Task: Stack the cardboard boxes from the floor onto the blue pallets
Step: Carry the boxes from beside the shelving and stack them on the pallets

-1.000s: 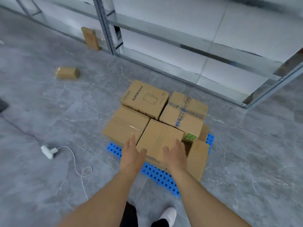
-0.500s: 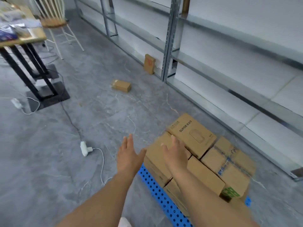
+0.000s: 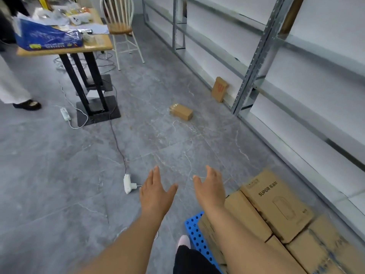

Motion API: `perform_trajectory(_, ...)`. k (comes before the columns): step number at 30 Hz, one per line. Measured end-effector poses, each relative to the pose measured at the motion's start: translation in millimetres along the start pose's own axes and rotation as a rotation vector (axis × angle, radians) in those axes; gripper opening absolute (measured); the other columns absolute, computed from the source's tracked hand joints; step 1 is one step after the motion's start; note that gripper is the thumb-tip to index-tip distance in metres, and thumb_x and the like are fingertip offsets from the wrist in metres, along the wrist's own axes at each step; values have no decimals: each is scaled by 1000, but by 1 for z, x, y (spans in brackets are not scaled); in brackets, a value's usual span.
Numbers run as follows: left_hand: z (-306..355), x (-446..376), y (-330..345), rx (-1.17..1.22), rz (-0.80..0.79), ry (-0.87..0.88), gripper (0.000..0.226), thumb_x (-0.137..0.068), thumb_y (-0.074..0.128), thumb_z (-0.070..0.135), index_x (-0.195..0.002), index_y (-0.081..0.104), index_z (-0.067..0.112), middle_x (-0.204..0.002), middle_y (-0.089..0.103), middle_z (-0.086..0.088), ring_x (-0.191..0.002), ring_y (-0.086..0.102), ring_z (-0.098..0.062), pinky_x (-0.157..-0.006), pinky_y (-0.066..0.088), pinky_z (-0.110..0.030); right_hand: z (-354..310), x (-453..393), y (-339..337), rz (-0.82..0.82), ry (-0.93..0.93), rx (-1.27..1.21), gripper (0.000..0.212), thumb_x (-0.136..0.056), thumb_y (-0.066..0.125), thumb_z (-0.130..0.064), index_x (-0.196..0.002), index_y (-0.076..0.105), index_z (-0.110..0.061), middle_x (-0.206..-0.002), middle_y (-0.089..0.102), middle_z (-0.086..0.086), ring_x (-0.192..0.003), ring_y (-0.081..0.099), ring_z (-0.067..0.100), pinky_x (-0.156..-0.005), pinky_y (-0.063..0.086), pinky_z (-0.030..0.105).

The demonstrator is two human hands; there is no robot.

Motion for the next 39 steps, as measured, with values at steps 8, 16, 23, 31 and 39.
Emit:
perform_trajectory(8,26,-104,-14,-71,-8,-58,74,-89,47,55,-148,20,19,-158,8,-5,-145,11,-22,-117,14,-39,-37,-101,18,-52,-4,17,55,-94,41,-42,-142,33,-16,-145,33,5,-127,42,23,-100,38,37)
perform_trajectory(16,71,-207,-25,-80,25,-67,68,-90,42,58,-145,31,19,-159,5,-1,-144,13,-22,-117,14,-38,-84,-217,5,-10,-39,-45,42,-97,35,-42,-125,55,-16,-131,48,5,-118,48,21,-95,38,32)
perform_trajectory(23,84,-272,-20,-22,19,-73,76,-90,44,55,-149,15,19,-158,6,-3,-145,11,-21,-117,13,-39,-106,-282,22,-27,-8,-73,46,-96,33,-46,-125,53,-17,-130,47,4,-115,50,22,-91,39,34)
perform_trajectory(31,113,-411,-21,29,-2,-47,81,-89,47,53,-150,4,20,-158,8,-1,-145,11,-19,-117,14,-39,-158,-408,34,14,12,-76,53,-94,38,-46,-138,39,-16,-140,41,6,-125,44,23,-96,39,38)
perform_trajectory(39,159,-580,-51,33,-30,0,83,-89,47,53,-150,2,19,-158,9,-1,-144,14,-19,-117,16,-40,-244,-553,33,55,48,-109,56,-94,40,-46,-142,33,-18,-142,39,5,-127,42,22,-97,38,38)
Point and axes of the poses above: each hand's wrist, its own x-axis away from the middle knuckle, its own y-axis out of the palm, z = x × y, the point moved 10 cm from there along -x, towards the middle knuckle
